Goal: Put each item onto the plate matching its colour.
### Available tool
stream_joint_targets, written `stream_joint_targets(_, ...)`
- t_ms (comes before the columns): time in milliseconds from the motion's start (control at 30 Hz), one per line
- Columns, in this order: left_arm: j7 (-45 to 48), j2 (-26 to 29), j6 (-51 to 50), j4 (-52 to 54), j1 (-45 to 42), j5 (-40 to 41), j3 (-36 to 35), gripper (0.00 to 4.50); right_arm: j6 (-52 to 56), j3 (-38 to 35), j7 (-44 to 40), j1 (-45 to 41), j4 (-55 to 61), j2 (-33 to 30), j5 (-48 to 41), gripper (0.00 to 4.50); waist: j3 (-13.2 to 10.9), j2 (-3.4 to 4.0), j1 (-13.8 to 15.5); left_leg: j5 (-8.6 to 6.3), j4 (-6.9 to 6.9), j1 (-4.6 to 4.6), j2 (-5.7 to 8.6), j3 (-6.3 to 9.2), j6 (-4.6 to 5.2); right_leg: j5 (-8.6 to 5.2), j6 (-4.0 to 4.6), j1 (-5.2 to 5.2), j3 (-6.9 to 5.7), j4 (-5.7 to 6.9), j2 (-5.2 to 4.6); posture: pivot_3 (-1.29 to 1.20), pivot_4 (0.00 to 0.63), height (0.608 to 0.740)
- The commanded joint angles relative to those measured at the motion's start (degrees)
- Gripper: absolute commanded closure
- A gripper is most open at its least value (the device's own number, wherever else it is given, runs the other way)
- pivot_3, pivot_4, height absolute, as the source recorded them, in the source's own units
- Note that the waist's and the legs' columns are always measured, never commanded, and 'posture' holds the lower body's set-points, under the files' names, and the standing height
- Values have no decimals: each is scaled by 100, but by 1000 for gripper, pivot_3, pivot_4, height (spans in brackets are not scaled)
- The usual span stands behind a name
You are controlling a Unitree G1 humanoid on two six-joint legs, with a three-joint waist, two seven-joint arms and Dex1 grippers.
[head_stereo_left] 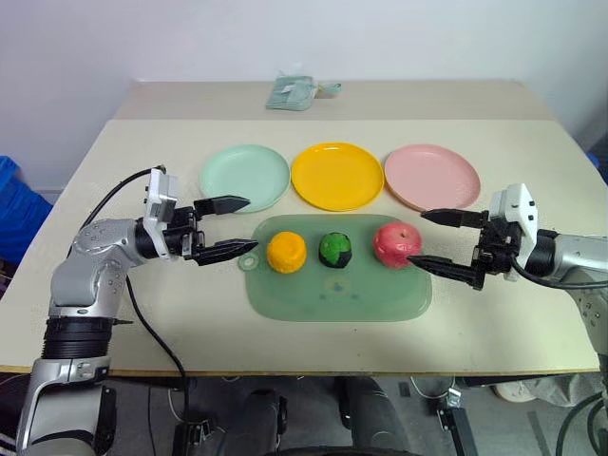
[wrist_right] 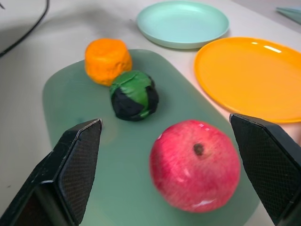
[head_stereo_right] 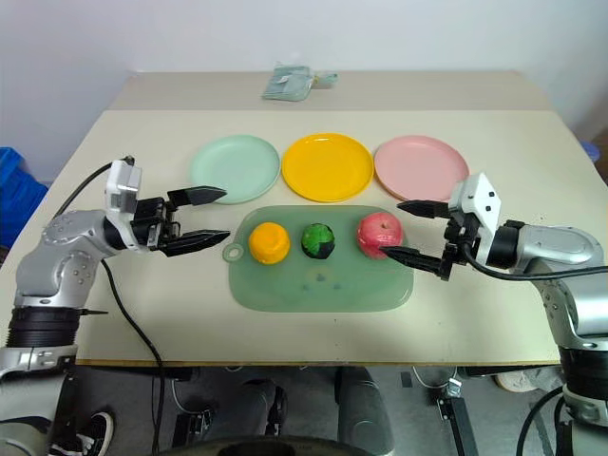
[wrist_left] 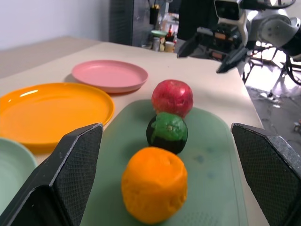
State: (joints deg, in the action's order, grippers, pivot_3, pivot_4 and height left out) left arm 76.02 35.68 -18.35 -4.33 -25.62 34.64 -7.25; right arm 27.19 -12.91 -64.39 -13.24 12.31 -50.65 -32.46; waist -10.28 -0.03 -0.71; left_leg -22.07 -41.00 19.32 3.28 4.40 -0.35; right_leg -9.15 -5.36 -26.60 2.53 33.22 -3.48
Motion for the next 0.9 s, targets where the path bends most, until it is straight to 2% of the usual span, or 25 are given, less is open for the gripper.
stream_joint_targets(33,-26,-12,217,76,-75,-17,-76,0,-24,-157,-23,-313,85,-141,-117,80,0,0,-9,0,1,-1,-1,0,0,0,0,0,0,0,1,0,150,740)
stream_joint_targets(333,160,133,209,-126,-123,50,-145,0,123,89,244,-623,322,41,-119,80,0,0,16,0,0,1,-1,2,-1,0,0,0,-1,0,1,0,150,740)
stream_joint_targets(533,498,257,582,-641,-125,-194,-76,0,732,350,397,-1263,663,211,-642,80,0,1,-8,0,1,1,-2,1,-1,0,0,-4,-1,1,3,0,150,740)
stream_joint_targets(600,508,197,972,-823,-133,-395,-28,0,943,602,591,-1605,828,347,-644,80,0,1,-3,0,1,1,-3,2,-1,0,0,-4,-1,1,2,0,150,740)
stream_joint_targets(700,380,-27,1040,-741,-196,-523,179,0,1289,787,762,-2001,984,456,-791,80,0,1,26,6,1,4,-2,3,-11,0,0,-7,-2,0,-1,0,150,740)
stream_joint_targets(900,301,-478,1519,-1194,-595,-931,561,0,1786,1057,1008,-2251,1051,417,-738,80,1,-1,146,12,-3,14,6,6,-22,0,1,-4,-6,-1,-8,0,150,740)
